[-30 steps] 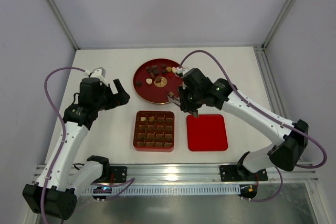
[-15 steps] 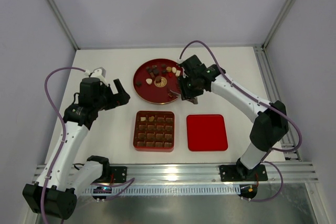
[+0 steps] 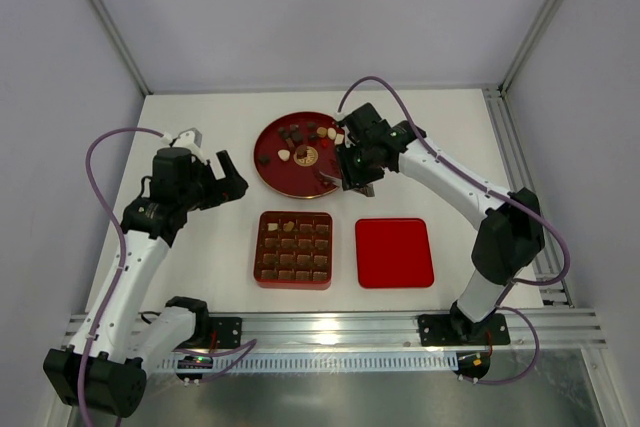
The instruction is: Pack the chocolate
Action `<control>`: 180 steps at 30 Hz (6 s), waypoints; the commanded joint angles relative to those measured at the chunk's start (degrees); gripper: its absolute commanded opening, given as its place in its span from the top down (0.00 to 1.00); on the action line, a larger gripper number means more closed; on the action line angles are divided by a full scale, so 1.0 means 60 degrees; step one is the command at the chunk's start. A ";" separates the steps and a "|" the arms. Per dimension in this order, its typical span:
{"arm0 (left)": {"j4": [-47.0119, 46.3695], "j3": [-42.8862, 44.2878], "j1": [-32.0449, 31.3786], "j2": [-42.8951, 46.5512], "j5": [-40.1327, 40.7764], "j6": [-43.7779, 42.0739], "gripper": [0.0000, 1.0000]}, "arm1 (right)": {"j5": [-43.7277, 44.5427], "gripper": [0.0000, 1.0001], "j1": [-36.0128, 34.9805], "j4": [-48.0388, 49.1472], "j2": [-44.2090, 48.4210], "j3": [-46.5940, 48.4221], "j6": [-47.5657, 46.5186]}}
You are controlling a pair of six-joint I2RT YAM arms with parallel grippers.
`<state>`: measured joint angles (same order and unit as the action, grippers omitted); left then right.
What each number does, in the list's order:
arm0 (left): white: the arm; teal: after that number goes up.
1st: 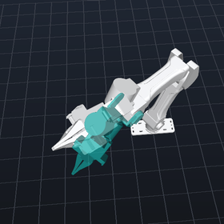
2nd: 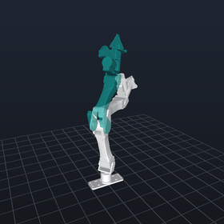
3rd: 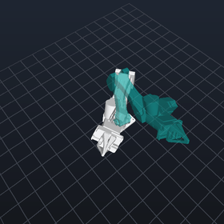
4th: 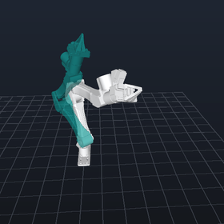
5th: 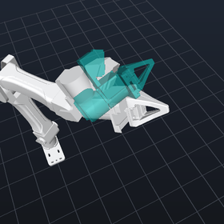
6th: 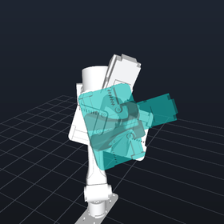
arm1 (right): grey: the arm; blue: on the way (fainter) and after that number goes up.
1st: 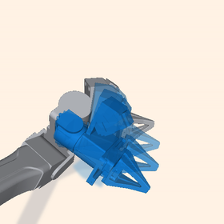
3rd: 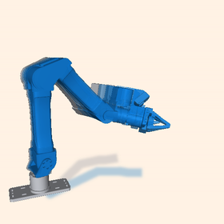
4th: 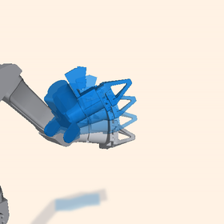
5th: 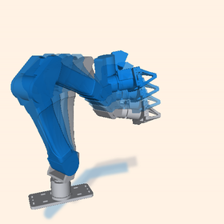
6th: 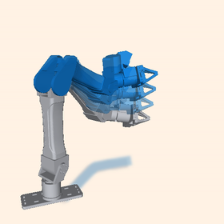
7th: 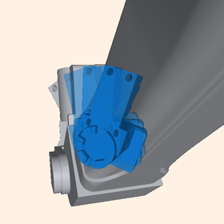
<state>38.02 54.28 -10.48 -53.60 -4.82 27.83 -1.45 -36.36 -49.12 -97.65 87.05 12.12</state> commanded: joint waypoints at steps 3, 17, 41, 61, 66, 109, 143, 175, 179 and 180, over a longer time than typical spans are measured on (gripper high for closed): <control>-0.0067 0.0021 0.0004 -0.0001 -0.0120 -0.0157 0.00 | -0.0036 0.53 -0.0004 0.0306 0.0029 0.0053 -0.0145; -0.0082 0.0020 0.0004 0.0013 -0.0090 -0.0157 0.00 | -0.0065 0.58 -0.0019 0.0423 -0.0103 -0.0123 -0.0145; -0.0082 0.0021 0.0004 0.0057 -0.0090 -0.0157 0.00 | 0.0140 0.66 -0.0107 0.0292 -0.0205 0.0008 -0.0145; -0.0082 0.0050 -0.0011 0.0042 -0.0105 -0.0171 0.00 | 0.0198 0.68 -0.0195 -0.0177 0.0130 0.0917 -0.0087; -0.0082 0.0035 0.0003 0.0028 -0.0119 -0.0171 0.00 | 0.0198 0.68 -0.0545 -0.0382 0.0570 0.0903 -0.0013; -0.0082 0.0020 0.0003 0.0013 -0.0134 -0.0157 0.00 | 0.0989 0.68 -0.3608 -0.0353 0.3003 -0.1631 0.1935; -0.0082 0.0020 0.0003 -0.0002 -0.0120 -0.0157 0.00 | 0.1092 0.62 -0.3740 -0.0411 0.3017 -0.1793 0.1979; -0.0082 0.0020 0.0004 -0.0045 -0.0120 -0.0157 0.00 | -0.0021 0.57 -0.0752 -0.0777 -0.2575 0.5031 -0.0394; -0.0082 0.0006 0.0004 -0.0046 -0.0105 -0.0157 0.00 | -0.0021 0.57 -0.0722 -0.0997 -0.3514 0.6115 -0.0409; -0.0082 0.0006 0.0004 -0.0060 -0.0105 -0.0157 0.00 | -0.0021 0.57 -0.0722 -0.1026 -0.3704 0.6190 -0.0380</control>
<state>38.02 54.28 -10.48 -53.89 -5.15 27.83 -0.40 -40.75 -54.11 -119.44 119.22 10.85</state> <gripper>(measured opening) 0.996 0.429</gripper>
